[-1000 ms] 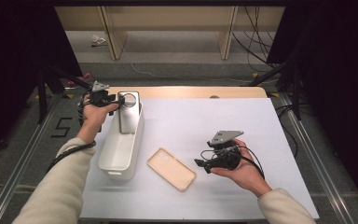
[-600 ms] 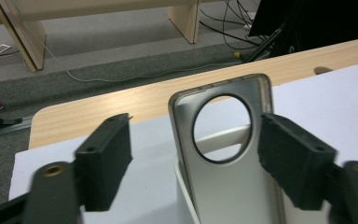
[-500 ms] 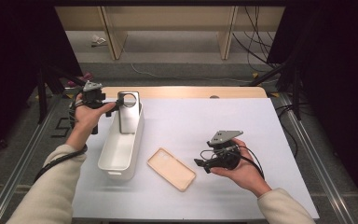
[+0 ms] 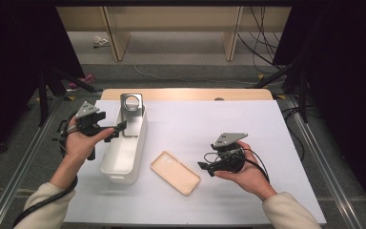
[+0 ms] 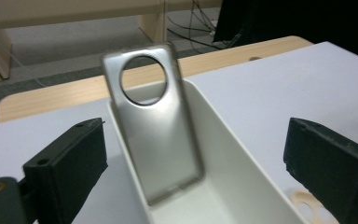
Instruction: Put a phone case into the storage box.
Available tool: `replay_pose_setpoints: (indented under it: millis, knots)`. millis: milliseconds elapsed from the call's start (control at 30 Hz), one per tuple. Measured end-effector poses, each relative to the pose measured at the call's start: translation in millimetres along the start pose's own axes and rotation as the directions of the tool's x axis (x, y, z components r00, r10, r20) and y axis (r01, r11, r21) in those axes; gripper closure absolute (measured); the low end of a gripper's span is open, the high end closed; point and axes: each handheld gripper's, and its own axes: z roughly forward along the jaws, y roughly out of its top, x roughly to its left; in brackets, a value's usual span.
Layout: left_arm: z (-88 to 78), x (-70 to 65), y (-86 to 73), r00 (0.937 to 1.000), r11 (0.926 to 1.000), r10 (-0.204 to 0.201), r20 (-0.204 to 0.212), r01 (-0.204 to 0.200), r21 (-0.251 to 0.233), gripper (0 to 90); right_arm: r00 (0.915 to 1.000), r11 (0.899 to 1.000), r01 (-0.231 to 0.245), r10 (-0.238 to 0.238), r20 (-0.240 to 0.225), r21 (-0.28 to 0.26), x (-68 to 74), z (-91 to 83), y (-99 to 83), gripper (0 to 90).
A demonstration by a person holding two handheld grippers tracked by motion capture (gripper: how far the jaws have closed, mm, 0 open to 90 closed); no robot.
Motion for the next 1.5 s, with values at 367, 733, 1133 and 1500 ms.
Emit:
replay_pose_setpoints:
  millis: [367,733,1133,1500]
  knots:
    - [-32.5,-43.1,-34.2,0.9988,0.9985,0.033,0.036,-0.031,-0.046,8.6,1.0000,1.000,-0.002,0.002,-0.002,-0.003,-0.8,0.5,1.6,17.2]
    - [-43.5,-67.4,-55.1,0.9944,0.9963,0.071,0.079,-0.067,-0.053,10.1,1.0000,1.000,-0.004,0.004,-0.002,-0.006,-2.1,1.8,2.5,17.2]
    - [-42.5,-68.1,-55.6,0.9942,0.9963,0.071,0.081,-0.067,-0.054,9.7,0.9999,1.000,-0.008,0.008,-0.008,-0.014,-0.8,2.3,4.4,17.1]
    - [-38.0,-69.2,-58.2,0.9939,0.9974,0.065,0.089,-0.062,-0.037,10.2,0.9986,1.000,0.021,-0.021,-0.049,-0.010,10.5,16.1,16.0,47.2]
